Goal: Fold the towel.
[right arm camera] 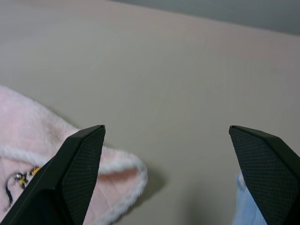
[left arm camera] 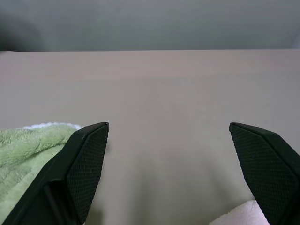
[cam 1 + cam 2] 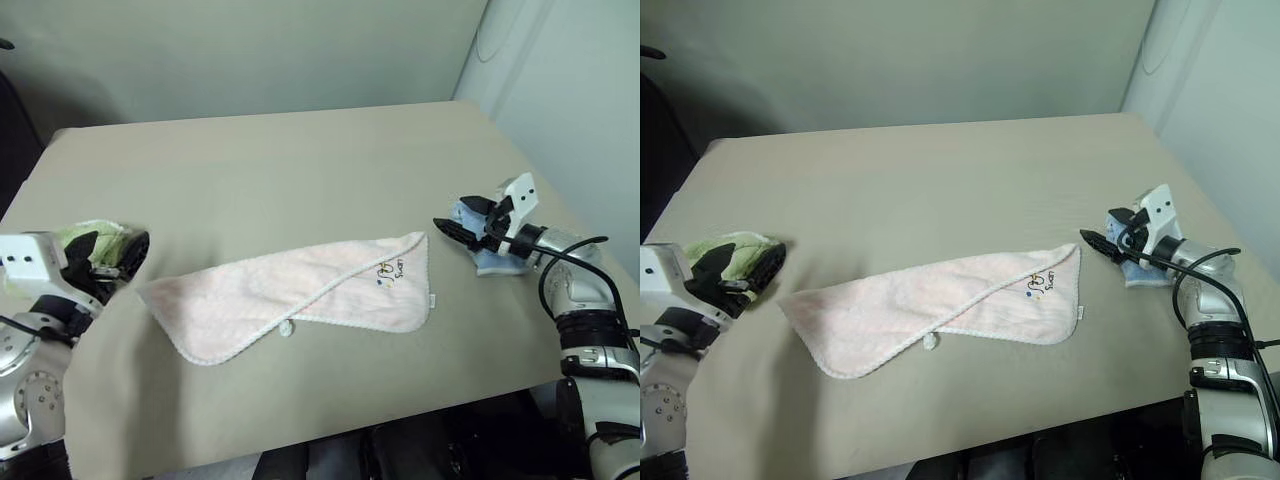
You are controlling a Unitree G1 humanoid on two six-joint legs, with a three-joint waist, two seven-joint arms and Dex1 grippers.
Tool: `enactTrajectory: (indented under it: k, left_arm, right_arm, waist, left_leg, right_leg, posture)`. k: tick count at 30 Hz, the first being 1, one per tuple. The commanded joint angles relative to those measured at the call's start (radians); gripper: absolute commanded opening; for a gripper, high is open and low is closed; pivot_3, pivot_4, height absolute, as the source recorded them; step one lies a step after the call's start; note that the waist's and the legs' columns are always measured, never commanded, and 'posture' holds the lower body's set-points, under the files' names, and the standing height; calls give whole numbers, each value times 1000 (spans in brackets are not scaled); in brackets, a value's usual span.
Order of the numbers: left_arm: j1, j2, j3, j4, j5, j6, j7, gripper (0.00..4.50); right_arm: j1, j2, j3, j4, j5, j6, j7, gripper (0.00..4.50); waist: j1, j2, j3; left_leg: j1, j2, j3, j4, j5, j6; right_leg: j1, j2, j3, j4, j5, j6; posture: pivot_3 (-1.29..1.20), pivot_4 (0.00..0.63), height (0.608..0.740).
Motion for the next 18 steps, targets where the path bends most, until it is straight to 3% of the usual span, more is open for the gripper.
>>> enactTrajectory:
  k: [1, 11, 18]
  left_arm:
    - [-3, -7, 14, -37, -10, -21, 3, 4467]
    - [10, -45, -18, -62, -3, -13, 13, 4467]
    - [-16, -42, -39, -50, 6, -18, 10, 4467]
  right_arm:
    - [-24, -18, 0, 3, -6, -36, 21, 4500]
    - [-46, -20, 53, 38, -31, -48, 84, 4500]
    - [-176, -10, 157, 266, -139, -176, 162, 4500]
  waist:
    - [0, 0, 0]
    - [-1, 0, 0]
    - [0, 0, 0]
  left_leg:
    - [0, 0, 0, 0, 0, 0]
    - [0, 0, 0, 0, 0, 0]
    - [0, 0, 0, 0, 0, 0]
  right_leg:
    - [0, 0, 0, 0, 0, 0]
    - [0, 0, 0, 0, 0, 0]
    - [0, 0, 0, 0, 0, 0]
  posture:
    - [0, 150, 740]
    - [0, 150, 740]
    - [0, 150, 740]
